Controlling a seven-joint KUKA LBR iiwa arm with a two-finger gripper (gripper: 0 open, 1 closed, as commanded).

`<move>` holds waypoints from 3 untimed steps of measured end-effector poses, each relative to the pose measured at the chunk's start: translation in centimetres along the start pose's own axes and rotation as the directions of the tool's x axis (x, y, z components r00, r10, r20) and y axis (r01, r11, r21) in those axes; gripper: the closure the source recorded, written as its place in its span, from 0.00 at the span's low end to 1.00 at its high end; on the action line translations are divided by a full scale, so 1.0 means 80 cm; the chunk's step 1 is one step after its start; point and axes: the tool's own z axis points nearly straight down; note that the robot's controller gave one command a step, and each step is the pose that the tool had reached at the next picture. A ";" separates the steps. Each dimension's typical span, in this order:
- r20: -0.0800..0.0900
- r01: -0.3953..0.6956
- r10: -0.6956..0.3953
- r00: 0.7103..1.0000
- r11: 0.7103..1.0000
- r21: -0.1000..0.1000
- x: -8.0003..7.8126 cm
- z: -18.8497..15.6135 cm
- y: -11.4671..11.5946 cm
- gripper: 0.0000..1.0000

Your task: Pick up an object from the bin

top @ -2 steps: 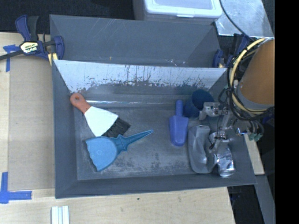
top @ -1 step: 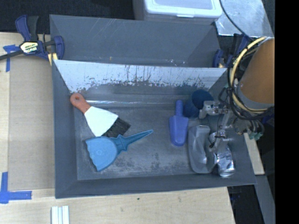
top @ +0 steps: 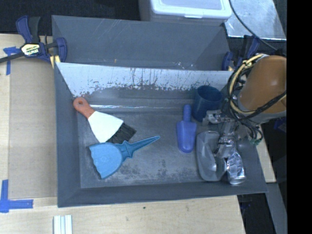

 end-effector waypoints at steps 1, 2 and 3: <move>-0.020 0.026 -0.027 0.999 0.999 -0.021 -0.010 0.052 -0.011 0.00; -0.048 -0.365 0.365 0.930 0.931 -0.007 -0.038 0.052 -0.013 0.00; -0.009 0.012 -0.012 1.000 1.000 -0.024 -0.016 0.047 -0.008 0.00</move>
Offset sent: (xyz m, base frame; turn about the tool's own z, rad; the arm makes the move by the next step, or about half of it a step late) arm 0.0376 -0.0118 -0.0416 0.3804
